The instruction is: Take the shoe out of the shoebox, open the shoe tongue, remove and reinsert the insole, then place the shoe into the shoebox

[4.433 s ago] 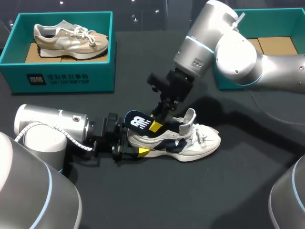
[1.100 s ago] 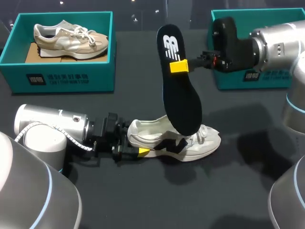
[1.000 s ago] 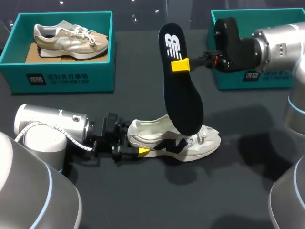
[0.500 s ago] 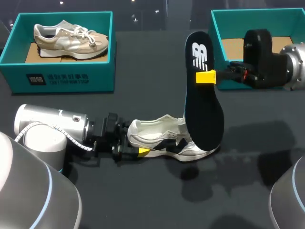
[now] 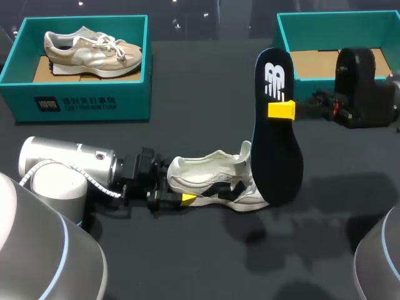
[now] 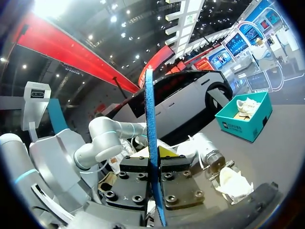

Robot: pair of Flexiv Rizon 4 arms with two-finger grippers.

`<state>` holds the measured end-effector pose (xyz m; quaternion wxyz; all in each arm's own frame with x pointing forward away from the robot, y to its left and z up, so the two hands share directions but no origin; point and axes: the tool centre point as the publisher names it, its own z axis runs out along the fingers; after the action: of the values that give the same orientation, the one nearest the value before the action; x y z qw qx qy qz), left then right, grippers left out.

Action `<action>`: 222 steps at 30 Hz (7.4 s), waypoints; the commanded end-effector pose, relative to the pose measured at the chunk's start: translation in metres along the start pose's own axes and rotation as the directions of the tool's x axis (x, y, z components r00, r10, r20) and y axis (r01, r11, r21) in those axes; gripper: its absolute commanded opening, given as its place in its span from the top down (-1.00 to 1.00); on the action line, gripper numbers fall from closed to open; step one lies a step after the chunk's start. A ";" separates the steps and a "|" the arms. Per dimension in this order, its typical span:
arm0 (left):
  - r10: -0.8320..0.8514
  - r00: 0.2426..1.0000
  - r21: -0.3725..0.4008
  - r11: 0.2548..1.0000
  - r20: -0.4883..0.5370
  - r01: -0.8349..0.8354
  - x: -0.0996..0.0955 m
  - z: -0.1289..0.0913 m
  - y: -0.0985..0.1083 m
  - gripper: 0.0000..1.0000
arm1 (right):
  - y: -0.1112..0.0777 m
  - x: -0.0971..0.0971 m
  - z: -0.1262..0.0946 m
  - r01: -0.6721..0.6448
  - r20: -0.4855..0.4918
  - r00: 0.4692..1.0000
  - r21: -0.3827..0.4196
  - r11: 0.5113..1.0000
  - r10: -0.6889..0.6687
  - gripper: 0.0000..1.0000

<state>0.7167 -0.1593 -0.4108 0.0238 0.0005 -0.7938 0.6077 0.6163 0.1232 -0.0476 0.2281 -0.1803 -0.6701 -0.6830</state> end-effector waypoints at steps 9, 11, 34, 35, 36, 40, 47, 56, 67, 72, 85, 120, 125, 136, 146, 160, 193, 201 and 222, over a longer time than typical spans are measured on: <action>0.000 1.000 0.000 1.000 0.001 0.000 0.000 0.001 0.000 1.00 | -0.019 0.027 -0.010 -0.019 0.097 0.995 -0.018 1.000 0.020 1.00; 0.000 1.000 0.000 1.000 0.001 0.000 0.000 0.001 0.000 1.00 | -0.019 0.027 -0.010 -0.019 0.097 0.995 -0.018 1.000 0.020 1.00; 0.016 1.000 -0.077 0.997 0.000 -0.016 0.014 -0.016 -0.005 -1.00 | -0.019 0.027 -0.010 -0.019 0.097 0.995 -0.018 1.000 0.020 1.00; 0.018 1.000 -0.093 0.996 0.001 -0.018 0.014 -0.018 -0.005 -1.00 | -0.019 0.027 -0.010 -0.019 0.097 0.995 -0.018 1.000 0.020 1.00; 0.009 1.000 -0.122 0.992 0.005 -0.009 0.015 -0.020 -0.005 -1.00 | -0.019 0.027 -0.010 -0.019 0.097 0.995 -0.018 1.000 0.020 1.00; 0.005 1.000 -0.314 0.949 -0.017 -0.010 0.017 -0.034 -0.004 -1.00 | -0.019 0.027 -0.010 -0.019 0.097 0.995 -0.018 1.000 0.020 1.00; 0.005 1.000 -0.314 0.949 -0.017 -0.010 0.017 -0.034 -0.004 -1.00 | -0.019 0.027 -0.010 -0.019 0.097 0.995 -0.018 1.000 0.020 1.00; 0.005 1.000 -0.314 0.949 -0.017 -0.010 0.017 -0.034 -0.004 -1.00 | -0.019 0.027 -0.010 -0.019 0.097 0.995 -0.018 1.000 0.020 1.00; -0.220 0.968 -0.642 0.727 0.119 0.244 0.003 -0.047 -0.011 -1.00 | -0.019 0.027 -0.010 -0.019 0.097 0.995 -0.018 1.000 0.020 1.00; -0.220 0.968 -0.642 0.727 0.119 0.244 0.003 -0.047 -0.011 -1.00 | -0.019 0.027 -0.010 -0.019 0.097 0.995 -0.018 1.000 0.020 1.00; -0.171 0.980 -0.718 0.670 0.100 0.190 -0.001 -0.049 -0.020 -1.00 | -0.019 0.027 -0.010 -0.019 0.097 0.995 -0.018 1.000 0.020 1.00; -0.090 0.995 -0.948 0.319 -0.032 -0.001 -0.006 -0.052 -0.051 -1.00 | -0.019 0.027 -0.010 -0.019 0.097 0.995 -0.018 1.000 0.020 1.00; -0.079 0.996 -0.943 0.332 -0.050 -0.021 -0.008 -0.054 -0.050 -1.00 | -0.019 0.027 -0.010 -0.019 0.097 0.995 -0.018 1.000 0.020 1.00; -0.062 0.996 -0.936 0.350 -0.058 -0.033 -0.026 -0.032 -0.076 -1.00 | -0.019 0.027 -0.010 -0.019 0.097 0.995 -0.018 1.000 0.020 1.00; -0.016 0.995 -0.927 0.365 -0.101 -0.088 -0.045 0.010 -0.081 -1.00 | -0.019 0.027 -0.010 -0.019 0.097 0.995 -0.018 1.000 0.020 1.00; -0.022 0.990 -0.922 0.368 -0.140 -0.122 -0.036 0.033 -0.050 -0.65 | -0.019 0.027 -0.010 -0.019 0.097 0.995 -0.018 1.000 0.020 1.00; -0.113 0.908 -0.853 0.404 -0.404 -0.330 -0.032 0.027 -0.072 1.00 | -0.019 0.027 -0.010 -0.019 0.097 0.995 -0.018 1.000 0.020 1.00; -0.113 0.908 -0.853 0.404 -0.404 -0.330 -0.032 0.027 -0.072 1.00 | -0.019 0.027 -0.010 -0.019 0.097 0.995 -0.018 1.000 0.020 1.00; 0.169 0.701 -0.591 0.424 -0.693 -0.686 -0.031 0.008 -0.087 1.00 | -0.019 0.027 -0.010 -0.019 0.097 0.995 -0.018 1.000 0.020 1.00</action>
<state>0.7548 -0.2031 -0.3298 0.0979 -0.3751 -0.9164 0.0995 0.5866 0.1105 -0.0488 0.2018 -0.2199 -0.6730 -0.6768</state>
